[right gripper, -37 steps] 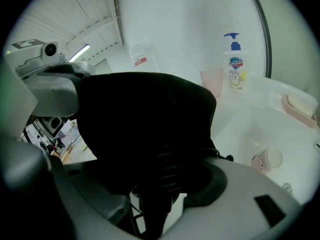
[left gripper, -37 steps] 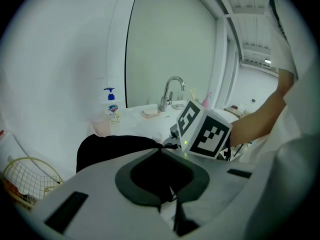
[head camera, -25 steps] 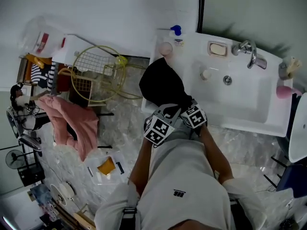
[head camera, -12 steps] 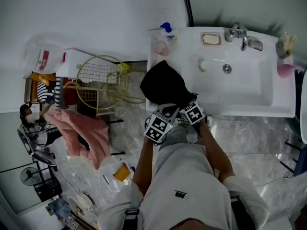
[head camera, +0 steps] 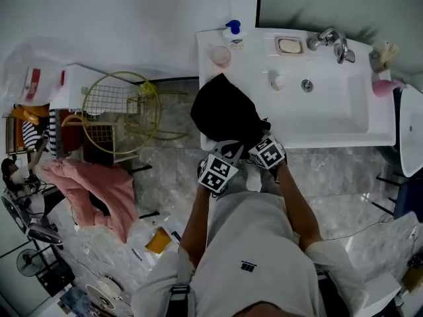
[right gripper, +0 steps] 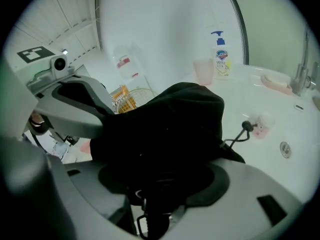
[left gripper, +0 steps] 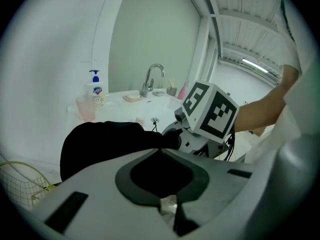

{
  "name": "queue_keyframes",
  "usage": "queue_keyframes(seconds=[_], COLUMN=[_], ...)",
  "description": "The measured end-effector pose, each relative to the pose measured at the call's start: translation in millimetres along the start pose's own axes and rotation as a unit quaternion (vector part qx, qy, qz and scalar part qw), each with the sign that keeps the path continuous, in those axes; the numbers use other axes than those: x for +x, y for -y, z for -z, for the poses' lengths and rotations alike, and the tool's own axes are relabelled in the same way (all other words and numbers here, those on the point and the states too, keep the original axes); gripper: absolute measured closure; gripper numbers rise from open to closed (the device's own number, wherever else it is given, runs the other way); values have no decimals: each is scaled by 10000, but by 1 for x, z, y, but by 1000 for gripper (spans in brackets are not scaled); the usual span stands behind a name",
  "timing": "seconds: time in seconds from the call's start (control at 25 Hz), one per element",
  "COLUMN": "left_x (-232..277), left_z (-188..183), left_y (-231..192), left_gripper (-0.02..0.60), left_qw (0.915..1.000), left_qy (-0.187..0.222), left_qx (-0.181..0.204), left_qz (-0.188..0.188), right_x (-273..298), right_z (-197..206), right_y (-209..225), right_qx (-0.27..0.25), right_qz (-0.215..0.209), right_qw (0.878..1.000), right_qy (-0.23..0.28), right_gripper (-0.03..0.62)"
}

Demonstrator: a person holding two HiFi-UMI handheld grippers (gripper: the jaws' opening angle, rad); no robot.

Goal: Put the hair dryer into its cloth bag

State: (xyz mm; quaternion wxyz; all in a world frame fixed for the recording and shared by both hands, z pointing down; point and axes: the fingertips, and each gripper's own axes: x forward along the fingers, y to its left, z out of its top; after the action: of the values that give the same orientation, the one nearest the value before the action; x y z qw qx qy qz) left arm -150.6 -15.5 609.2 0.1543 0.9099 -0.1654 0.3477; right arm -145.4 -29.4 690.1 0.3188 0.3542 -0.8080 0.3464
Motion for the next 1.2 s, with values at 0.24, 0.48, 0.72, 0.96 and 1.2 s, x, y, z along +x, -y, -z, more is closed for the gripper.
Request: queue_keyframes(seconds=[0.24, 0.48, 0.72, 0.96, 1.2], left_x=[1, 1, 3, 8, 8], left_z=[1, 1, 0, -1, -7], left_y=[-3, -2, 0, 3, 4], left_gripper=[549, 549, 549, 549, 549], left_qw=[9996, 9995, 9996, 9996, 9997], left_qy=[134, 121, 61, -1, -11], left_qx=[78, 145, 153, 162, 185], left_qz=[223, 242, 244, 227, 172], right_x=[-10, -16, -27, -42, -63], right_z=[-6, -3, 15, 29, 50], right_y=[-2, -5, -4, -2, -2], right_qx=[-157, -261, -338, -323, -421], right_qz=[63, 106, 178, 205, 290], right_qw=[9993, 9990, 9988, 9986, 9982], right_qy=[328, 339, 317, 354, 321], right_gripper=[318, 304, 295, 295, 295])
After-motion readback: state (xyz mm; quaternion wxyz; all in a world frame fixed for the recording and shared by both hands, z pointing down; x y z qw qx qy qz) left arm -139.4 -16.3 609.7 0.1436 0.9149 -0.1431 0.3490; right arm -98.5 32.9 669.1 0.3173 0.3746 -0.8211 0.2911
